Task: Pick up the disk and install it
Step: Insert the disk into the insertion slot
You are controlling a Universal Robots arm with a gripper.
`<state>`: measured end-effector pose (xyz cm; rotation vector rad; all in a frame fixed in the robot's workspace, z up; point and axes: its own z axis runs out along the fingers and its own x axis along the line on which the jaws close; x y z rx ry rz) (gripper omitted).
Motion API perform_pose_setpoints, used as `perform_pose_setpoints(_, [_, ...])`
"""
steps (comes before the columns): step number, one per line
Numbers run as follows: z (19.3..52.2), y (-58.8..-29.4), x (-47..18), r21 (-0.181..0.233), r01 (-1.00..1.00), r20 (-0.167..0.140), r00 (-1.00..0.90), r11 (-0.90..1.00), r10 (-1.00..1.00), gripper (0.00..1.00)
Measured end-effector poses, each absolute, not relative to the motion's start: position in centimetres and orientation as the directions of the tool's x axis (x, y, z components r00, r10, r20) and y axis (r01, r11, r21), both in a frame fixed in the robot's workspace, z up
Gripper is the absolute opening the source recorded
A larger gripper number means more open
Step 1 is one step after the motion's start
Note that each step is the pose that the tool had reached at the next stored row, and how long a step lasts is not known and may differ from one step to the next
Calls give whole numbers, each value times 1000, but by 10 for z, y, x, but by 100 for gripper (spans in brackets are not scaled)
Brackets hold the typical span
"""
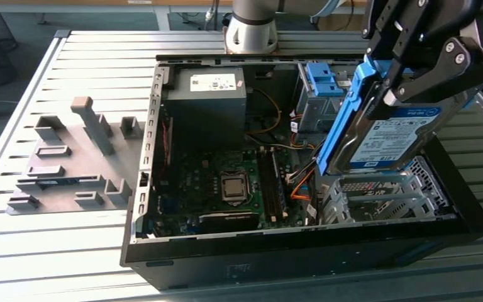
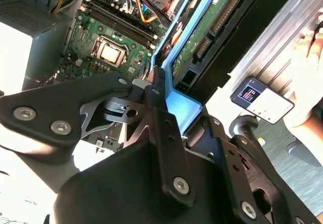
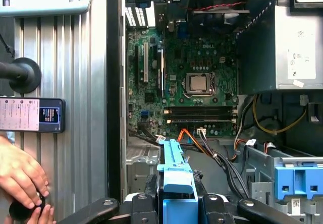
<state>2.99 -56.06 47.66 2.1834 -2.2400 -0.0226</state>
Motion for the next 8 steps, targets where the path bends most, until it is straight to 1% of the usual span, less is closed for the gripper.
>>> perform_pose_setpoints(8, [477,-561,30,20,-999,0,-26,26,-1000,36])
